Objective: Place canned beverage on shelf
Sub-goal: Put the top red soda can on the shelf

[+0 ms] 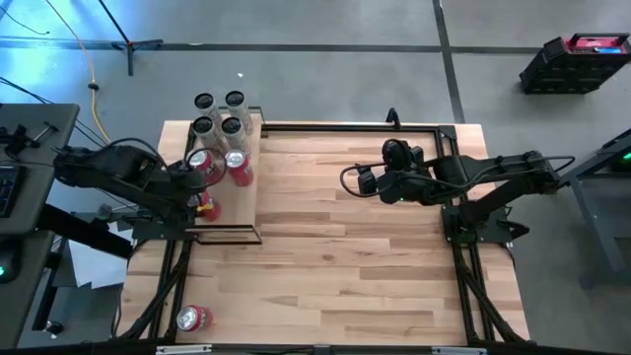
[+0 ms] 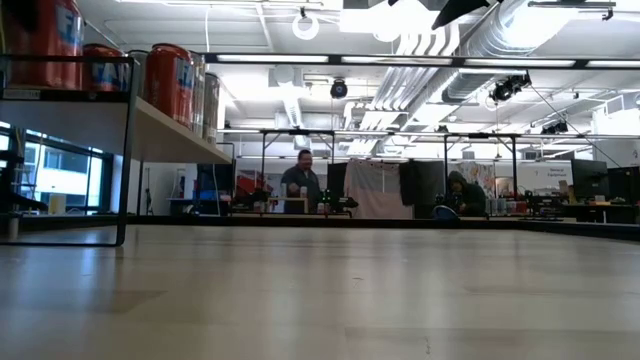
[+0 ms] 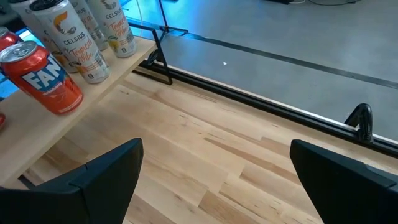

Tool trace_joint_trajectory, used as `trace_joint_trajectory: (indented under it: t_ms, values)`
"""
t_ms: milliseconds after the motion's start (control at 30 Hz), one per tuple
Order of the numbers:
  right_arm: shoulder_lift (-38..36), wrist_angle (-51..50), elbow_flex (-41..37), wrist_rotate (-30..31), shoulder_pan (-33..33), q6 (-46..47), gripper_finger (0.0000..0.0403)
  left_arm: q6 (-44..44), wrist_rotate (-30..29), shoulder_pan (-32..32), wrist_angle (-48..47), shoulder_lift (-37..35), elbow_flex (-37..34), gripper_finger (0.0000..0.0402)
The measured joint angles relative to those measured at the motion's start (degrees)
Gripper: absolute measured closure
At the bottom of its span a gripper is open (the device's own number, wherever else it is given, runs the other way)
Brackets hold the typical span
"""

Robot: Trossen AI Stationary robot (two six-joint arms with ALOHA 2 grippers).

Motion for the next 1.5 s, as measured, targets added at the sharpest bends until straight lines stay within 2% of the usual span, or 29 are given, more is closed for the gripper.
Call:
trace_joint_trajectory:
  t_ms: [267, 733, 1233, 1500]
  values:
    - [0.00, 0.02, 0.00, -0.01, 0.00, 0.02, 0.0011, 2.97, -1.54, 1.66, 0.09, 2.01, 0.00, 0.0111]
    - [0.00, 0.00, 0.00, -0.35, 0.00, -0.09, 0.0011, 3.94, -0.22, 4.16, 0.04, 1.97, 0.00, 0.0073]
    - [0.00, 0.00, 0.00, -0.35, 0.00, -0.02, 0.0011, 3.41, 2.91, 4.30, 0.13, 1.94, 0.11, 0.0066]
    - [0.00, 0.00, 0.00, -0.35, 0.02, 0.00, 0.0011, 4.66, 1.91, 4.81, 0.09, 1.94, 0.11, 0.0036]
